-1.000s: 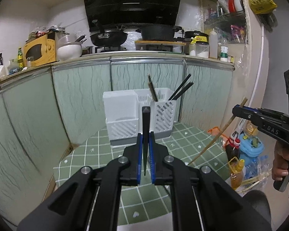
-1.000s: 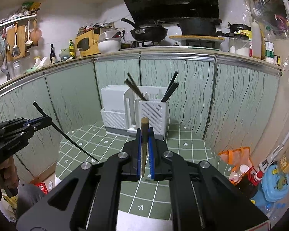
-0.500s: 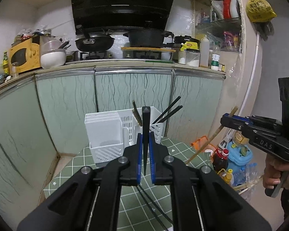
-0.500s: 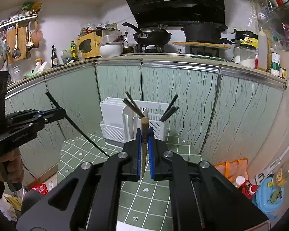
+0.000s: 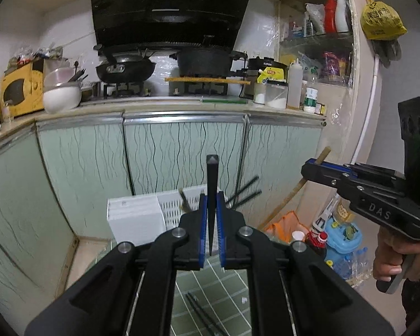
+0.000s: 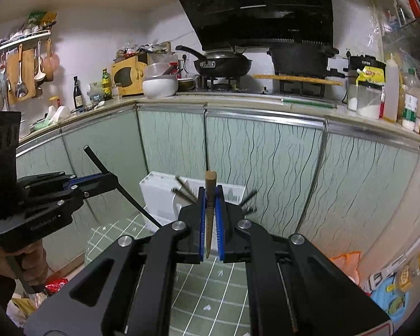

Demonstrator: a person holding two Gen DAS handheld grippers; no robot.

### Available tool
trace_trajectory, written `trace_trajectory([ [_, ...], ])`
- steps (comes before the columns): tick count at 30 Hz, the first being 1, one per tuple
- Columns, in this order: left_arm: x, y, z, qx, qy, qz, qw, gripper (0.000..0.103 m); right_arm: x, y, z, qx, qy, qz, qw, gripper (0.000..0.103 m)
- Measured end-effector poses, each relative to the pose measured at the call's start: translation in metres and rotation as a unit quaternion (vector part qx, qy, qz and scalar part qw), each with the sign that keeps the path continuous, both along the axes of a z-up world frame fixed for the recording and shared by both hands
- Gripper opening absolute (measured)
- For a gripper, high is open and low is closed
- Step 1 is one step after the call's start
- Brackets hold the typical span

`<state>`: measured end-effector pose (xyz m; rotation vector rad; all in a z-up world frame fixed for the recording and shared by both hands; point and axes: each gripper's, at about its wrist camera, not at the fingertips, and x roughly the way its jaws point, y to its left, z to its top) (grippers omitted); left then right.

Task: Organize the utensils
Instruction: 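Carry both chopsticks upright over the white holder and lower them in, then open both tools to release the chopsticks into the holder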

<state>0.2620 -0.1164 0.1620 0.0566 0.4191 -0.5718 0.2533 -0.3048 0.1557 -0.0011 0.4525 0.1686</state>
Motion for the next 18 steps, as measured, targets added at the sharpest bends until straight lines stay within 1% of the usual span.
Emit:
trace_trajectory([
  [5,0.019,-0.011,0.022,-0.001,-0.023,0.001,0.9997,0.006,0.025,-0.008,0.024,-0.001,-0.017,-0.005,1.000,0.006],
  [10,0.046,-0.022,0.033,-0.005,-0.029,0.008,0.9995,0.006,0.052,-0.016,0.035,0.000,-0.023,-0.009,1.000,0.006],
  [14,0.064,-0.032,0.027,-0.001,-0.026,0.007,0.9996,0.006,0.075,-0.020,0.032,0.006,-0.020,-0.010,1.000,0.006],
  [16,0.072,-0.039,0.019,0.013,-0.028,0.007,0.9995,0.006,0.086,-0.020,0.027,0.005,-0.014,-0.009,1.000,0.006],
  [18,0.079,-0.044,0.012,0.018,-0.027,0.005,0.9995,0.006,0.096,-0.021,0.019,0.002,-0.009,-0.009,1.000,0.006],
])
